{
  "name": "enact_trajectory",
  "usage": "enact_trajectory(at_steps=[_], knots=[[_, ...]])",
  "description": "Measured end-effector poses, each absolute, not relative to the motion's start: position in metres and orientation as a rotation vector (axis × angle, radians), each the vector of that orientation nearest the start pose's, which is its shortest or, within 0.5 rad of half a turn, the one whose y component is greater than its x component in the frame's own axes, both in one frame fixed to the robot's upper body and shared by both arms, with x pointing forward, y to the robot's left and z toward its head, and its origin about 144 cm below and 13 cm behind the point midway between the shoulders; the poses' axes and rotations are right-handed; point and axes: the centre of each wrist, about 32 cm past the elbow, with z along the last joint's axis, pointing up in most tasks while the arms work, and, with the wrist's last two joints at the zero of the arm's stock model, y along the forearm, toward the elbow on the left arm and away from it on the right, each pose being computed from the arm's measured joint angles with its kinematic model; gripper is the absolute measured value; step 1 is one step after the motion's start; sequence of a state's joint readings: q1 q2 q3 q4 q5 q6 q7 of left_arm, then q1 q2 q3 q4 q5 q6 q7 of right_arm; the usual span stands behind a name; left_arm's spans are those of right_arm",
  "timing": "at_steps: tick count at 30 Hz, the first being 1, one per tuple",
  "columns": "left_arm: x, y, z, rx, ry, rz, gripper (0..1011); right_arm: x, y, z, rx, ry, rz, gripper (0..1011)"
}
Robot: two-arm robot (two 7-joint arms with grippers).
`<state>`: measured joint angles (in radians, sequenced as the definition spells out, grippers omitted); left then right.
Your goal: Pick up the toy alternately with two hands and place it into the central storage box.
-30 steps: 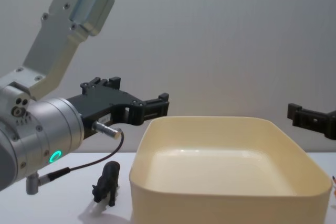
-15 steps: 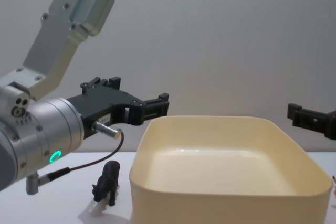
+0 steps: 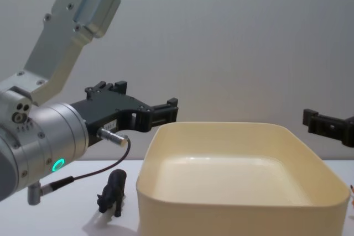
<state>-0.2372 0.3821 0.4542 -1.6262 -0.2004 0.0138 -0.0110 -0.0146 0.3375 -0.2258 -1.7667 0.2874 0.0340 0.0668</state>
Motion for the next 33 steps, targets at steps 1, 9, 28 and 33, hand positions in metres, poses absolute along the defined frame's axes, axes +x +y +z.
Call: enact_trajectory(at_steps=[1, 9, 28, 33], knots=[[0.4920, 0.1984, 1.2044, 0.061, -0.268, 1.124, 1001, 0.4433, -0.2371, 1.1887, 0.026, -0.075, -1.230, 1001], [0.4920, 0.1984, 1.2044, 0.061, -0.268, 1.124, 1001, 0.4433, -0.2371, 1.1887, 0.026, -0.075, -1.230, 1001], [0.4920, 0.1984, 1.2044, 0.061, -0.268, 1.124, 1001, 0.4433, -0.2371, 1.1887, 0.026, -0.075, -1.230, 1001], [0.4920, 0.1984, 1.2044, 0.061, -0.268, 1.124, 1001, 0.4433, -0.2371, 1.1887, 0.026, -0.075, -1.230, 1001]])
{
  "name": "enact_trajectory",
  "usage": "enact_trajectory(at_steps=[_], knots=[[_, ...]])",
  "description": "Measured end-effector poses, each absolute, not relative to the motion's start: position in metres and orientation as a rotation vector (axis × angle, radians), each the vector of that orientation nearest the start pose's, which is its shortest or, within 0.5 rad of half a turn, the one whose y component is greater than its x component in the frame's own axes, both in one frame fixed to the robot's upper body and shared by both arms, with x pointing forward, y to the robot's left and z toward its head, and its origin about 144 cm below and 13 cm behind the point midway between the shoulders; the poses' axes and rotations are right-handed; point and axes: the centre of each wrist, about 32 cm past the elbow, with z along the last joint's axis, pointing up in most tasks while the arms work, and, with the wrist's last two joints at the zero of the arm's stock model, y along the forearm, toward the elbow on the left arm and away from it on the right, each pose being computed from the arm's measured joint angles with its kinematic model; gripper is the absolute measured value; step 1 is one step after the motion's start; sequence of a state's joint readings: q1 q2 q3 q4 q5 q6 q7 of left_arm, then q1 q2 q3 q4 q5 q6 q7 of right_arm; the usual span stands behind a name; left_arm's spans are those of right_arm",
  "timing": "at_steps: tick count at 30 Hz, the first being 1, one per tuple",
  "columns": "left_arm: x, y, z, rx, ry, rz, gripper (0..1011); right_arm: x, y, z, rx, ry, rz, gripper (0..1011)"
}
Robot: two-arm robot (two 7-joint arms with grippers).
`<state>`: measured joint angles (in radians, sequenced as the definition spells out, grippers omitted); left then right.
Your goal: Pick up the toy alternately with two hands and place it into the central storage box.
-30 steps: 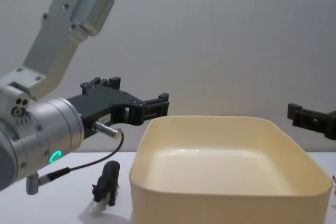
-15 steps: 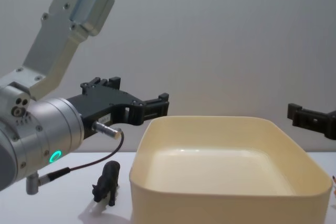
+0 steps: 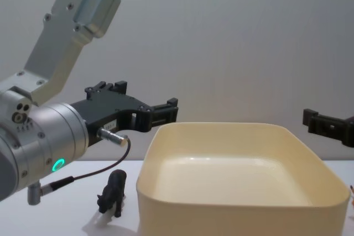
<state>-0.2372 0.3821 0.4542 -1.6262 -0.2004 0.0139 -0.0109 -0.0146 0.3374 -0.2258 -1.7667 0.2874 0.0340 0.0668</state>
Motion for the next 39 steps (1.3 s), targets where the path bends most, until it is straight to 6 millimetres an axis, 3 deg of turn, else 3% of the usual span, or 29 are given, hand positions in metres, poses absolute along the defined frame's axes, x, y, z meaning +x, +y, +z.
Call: enact_trajectory(at_steps=[18, 39], knots=[[0.492, 0.198, 1.204, 0.061, -0.268, 1.124, 1001, 0.433, -0.244, 1.181, -0.009, -0.072, -1.223, 1001], [0.492, 0.198, 1.204, 0.061, -0.268, 1.124, 1001, 0.390, -0.295, 1.174, -0.144, -0.084, -1.398, 1001]])
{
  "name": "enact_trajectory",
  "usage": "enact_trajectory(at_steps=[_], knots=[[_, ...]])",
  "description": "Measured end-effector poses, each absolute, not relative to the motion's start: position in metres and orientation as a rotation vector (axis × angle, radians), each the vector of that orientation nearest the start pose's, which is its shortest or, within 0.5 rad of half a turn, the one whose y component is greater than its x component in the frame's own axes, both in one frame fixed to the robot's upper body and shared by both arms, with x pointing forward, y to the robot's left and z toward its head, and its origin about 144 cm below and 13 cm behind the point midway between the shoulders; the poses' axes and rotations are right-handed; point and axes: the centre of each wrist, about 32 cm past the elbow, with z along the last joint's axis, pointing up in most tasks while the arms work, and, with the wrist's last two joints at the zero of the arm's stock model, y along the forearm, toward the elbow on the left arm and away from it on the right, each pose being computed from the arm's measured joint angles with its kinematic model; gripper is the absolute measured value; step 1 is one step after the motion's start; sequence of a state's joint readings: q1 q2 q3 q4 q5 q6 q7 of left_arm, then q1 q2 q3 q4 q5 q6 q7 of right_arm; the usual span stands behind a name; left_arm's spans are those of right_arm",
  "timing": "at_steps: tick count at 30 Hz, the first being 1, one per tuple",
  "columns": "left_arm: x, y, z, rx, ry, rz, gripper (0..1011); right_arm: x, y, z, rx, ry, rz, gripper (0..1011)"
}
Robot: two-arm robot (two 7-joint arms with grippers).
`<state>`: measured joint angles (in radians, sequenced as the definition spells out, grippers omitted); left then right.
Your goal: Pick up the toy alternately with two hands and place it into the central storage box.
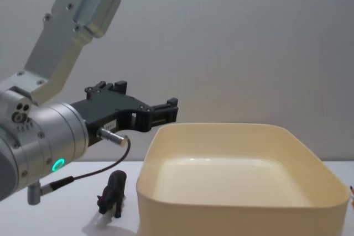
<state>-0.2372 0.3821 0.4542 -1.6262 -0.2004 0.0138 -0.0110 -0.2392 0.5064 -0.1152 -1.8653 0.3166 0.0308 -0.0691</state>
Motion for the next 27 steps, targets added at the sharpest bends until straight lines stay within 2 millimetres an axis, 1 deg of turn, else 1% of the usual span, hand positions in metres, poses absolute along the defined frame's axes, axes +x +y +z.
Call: enact_trajectory(at_steps=[14, 21, 27], knots=[[0.492, 0.198, 1.204, 0.061, -0.268, 1.124, 1001, 0.369, -0.318, 1.163, -0.192, -0.068, -1.486, 1001], [0.492, 0.198, 1.204, 0.061, -0.268, 1.124, 1001, 0.369, -0.326, 1.158, -0.208, -0.059, -1.525, 1001], [0.492, 0.198, 1.204, 0.061, -0.268, 1.124, 1001, 0.378, -0.331, 1.154, -0.214, -0.055, -1.542, 1001]])
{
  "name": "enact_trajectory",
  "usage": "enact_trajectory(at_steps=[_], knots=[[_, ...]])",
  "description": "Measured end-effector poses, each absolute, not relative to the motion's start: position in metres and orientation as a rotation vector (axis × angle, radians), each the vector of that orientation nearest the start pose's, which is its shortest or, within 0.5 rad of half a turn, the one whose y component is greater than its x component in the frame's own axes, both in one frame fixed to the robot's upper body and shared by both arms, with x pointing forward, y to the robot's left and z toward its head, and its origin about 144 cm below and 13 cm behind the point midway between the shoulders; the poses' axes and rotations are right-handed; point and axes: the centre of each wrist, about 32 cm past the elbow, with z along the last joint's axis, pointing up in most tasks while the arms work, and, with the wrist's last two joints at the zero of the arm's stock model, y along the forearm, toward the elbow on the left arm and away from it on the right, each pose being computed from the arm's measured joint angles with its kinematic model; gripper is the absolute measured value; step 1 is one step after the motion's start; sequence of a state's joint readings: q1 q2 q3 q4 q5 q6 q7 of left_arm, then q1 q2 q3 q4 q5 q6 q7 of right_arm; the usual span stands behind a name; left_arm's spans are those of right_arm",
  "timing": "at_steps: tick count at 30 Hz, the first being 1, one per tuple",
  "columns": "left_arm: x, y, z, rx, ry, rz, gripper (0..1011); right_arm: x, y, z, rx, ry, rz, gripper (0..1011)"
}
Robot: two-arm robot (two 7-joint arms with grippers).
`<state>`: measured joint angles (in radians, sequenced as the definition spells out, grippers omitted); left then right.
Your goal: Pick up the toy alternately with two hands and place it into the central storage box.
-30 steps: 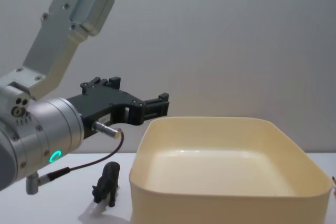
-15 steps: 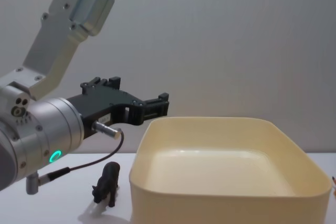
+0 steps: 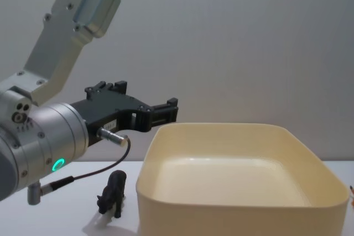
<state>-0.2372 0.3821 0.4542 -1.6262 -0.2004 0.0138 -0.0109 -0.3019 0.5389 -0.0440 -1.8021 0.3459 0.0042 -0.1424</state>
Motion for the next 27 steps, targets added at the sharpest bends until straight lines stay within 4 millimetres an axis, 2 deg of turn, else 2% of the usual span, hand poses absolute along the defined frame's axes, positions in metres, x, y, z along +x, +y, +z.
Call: enact_trajectory(at_steps=[7, 27], knots=[[0.492, 0.198, 1.204, 0.061, -0.268, 1.124, 1001, 0.395, -0.330, 1.149, -0.221, -0.047, -1.520, 1001], [0.492, 0.198, 1.204, 0.061, -0.268, 1.124, 1001, 0.459, -0.314, 1.133, -0.268, 0.015, -1.435, 1001]])
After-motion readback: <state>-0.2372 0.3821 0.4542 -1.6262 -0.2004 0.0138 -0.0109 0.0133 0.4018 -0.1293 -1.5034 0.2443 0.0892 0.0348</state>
